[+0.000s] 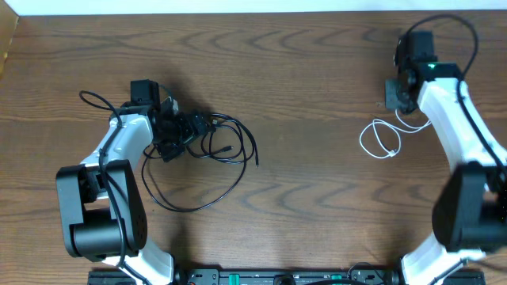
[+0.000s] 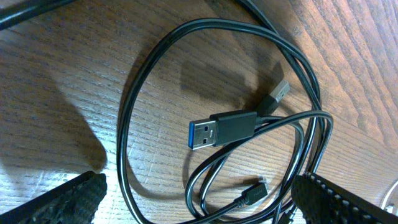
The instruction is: Untangle cables
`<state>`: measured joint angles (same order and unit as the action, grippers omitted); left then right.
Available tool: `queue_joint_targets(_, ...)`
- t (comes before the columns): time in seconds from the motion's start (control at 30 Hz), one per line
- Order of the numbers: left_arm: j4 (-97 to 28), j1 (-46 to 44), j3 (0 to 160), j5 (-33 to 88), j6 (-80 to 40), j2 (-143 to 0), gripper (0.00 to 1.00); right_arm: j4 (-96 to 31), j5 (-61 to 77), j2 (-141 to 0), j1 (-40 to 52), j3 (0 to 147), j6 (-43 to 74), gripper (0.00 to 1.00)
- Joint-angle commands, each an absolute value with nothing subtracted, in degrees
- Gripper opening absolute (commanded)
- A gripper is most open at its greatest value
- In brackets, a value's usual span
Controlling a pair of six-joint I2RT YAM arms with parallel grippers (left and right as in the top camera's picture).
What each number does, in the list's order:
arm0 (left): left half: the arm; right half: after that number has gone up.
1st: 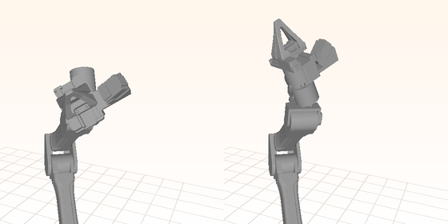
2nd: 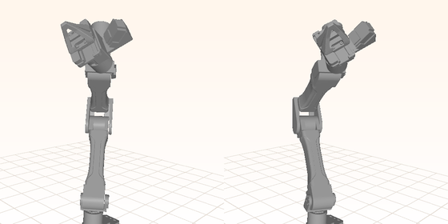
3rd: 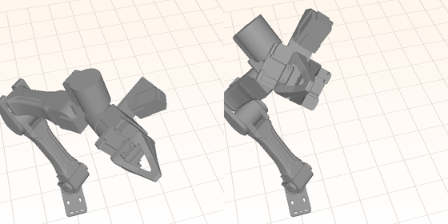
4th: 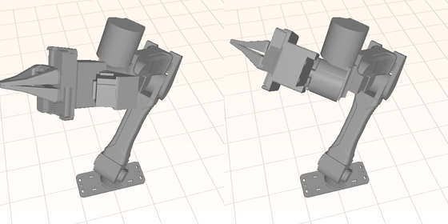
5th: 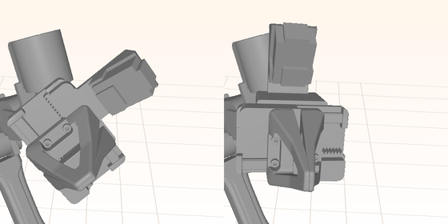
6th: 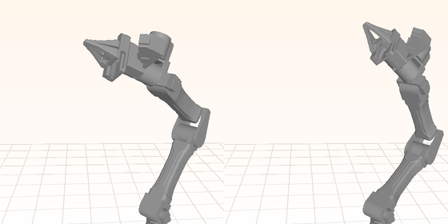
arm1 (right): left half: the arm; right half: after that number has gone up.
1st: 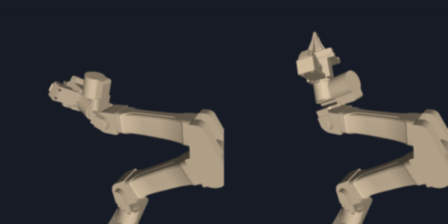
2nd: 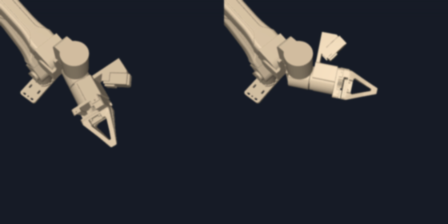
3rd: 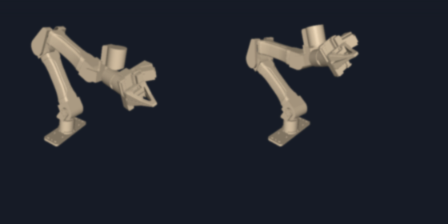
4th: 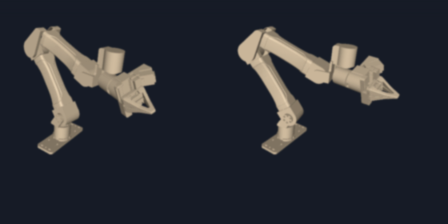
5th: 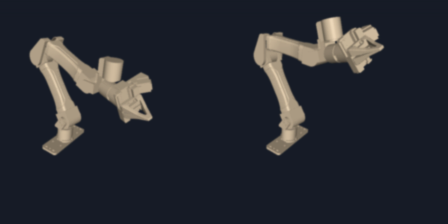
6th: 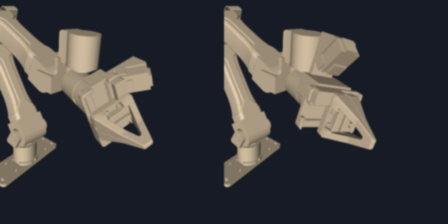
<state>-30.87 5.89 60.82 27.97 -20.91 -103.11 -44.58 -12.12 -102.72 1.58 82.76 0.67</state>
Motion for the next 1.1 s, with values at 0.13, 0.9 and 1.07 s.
queue_joint_targets(0.13,-30.98,6.04,60.12,27.62,-20.38,-103.72,1.0,-41.71,22.96,-98.83,4.62,83.64,1.23,0.17)
queue_joint_targets(0.9,-30.98,6.04,60.12,27.62,-20.38,-103.72,1.0,-30.98,18.85,-120.81,28.58,83.61,1.21,0.63)
queue_joint_targets(1.07,-30.98,6.04,60.12,27.62,-20.38,-103.72,1.0,-29.98,16.19,-123.76,29.15,83.61,1.23,0.99)
